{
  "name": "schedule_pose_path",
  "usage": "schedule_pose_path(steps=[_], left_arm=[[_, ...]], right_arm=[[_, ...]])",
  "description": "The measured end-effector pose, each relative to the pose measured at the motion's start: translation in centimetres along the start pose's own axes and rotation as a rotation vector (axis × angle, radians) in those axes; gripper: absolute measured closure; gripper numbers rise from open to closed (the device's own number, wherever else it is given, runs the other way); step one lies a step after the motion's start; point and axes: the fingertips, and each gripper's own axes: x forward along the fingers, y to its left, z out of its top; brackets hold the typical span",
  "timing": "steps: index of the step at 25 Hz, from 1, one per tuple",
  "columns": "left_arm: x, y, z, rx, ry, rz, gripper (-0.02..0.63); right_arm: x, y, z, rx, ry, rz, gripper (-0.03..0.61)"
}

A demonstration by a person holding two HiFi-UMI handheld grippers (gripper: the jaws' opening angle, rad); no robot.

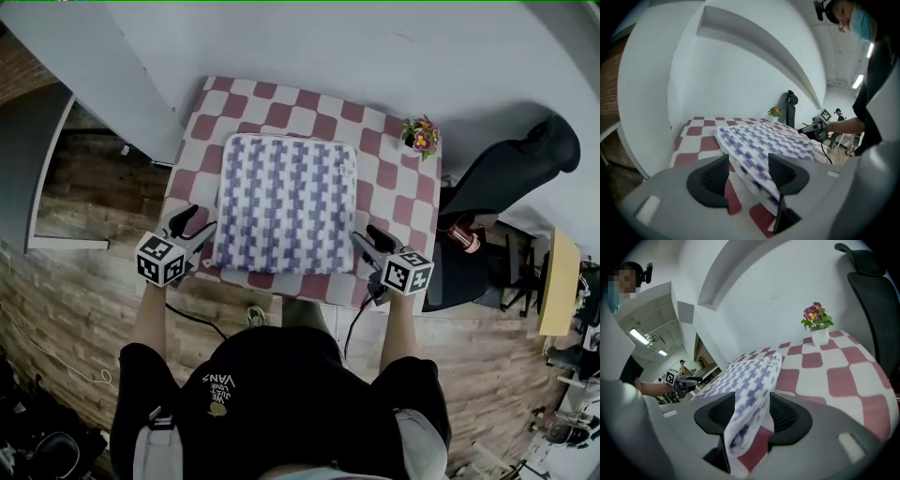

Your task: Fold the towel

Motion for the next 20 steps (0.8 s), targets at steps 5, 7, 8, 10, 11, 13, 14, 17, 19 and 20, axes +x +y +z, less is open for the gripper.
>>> schedule_pose_path(steps=[5, 7, 8, 10, 11, 13, 14, 17, 19, 20], left_arm=[[-2.4, -3.7, -5.2, 0.001, 0.036, -0.056, 0.365], [-2.9, -4.9, -6.8, 0.008, 0.056, -0.071, 0.364], [-3.0, -5.5, -7.4, 0.014, 0.065, -0.080, 0.364], [-3.0, -6.5, -8.3, 0.030, 0.083, -0.093, 0.364], [-2.9, -6.9, -8.7, 0.038, 0.092, -0.098, 0.364], [-2.4, -7.6, -9.3, 0.052, 0.112, -0.107, 0.364], [-2.0, -7.8, -9.6, 0.062, 0.125, -0.109, 0.364], [-1.0, -7.7, -10.7, 0.121, 0.180, -0.089, 0.368], [-0.6, -7.3, -11.5, 0.161, 0.217, -0.058, 0.368], [-0.5, -7.1, -11.8, 0.178, 0.229, -0.040, 0.371]], right_arm=[[-2.0, 1.5, -4.5, 0.014, 0.005, 0.006, 0.350], [-2.2, 2.0, -6.0, 0.010, 0.016, 0.011, 0.350], [-2.1, 2.3, -6.8, 0.005, 0.025, 0.014, 0.350], [-2.0, 2.7, -8.2, -0.010, 0.044, 0.016, 0.350], [-1.9, 2.8, -8.8, -0.017, 0.051, 0.016, 0.350], [-1.8, 2.9, -9.5, -0.041, 0.062, 0.008, 0.350], [-1.7, 2.9, -9.7, -0.059, 0.068, 0.000, 0.350], [-1.4, 3.0, -10.0, -0.117, 0.085, -0.026, 0.357], [-1.3, 3.0, -10.1, -0.153, 0.087, -0.046, 0.366], [-1.3, 2.9, -10.1, -0.175, 0.087, -0.058, 0.380]])
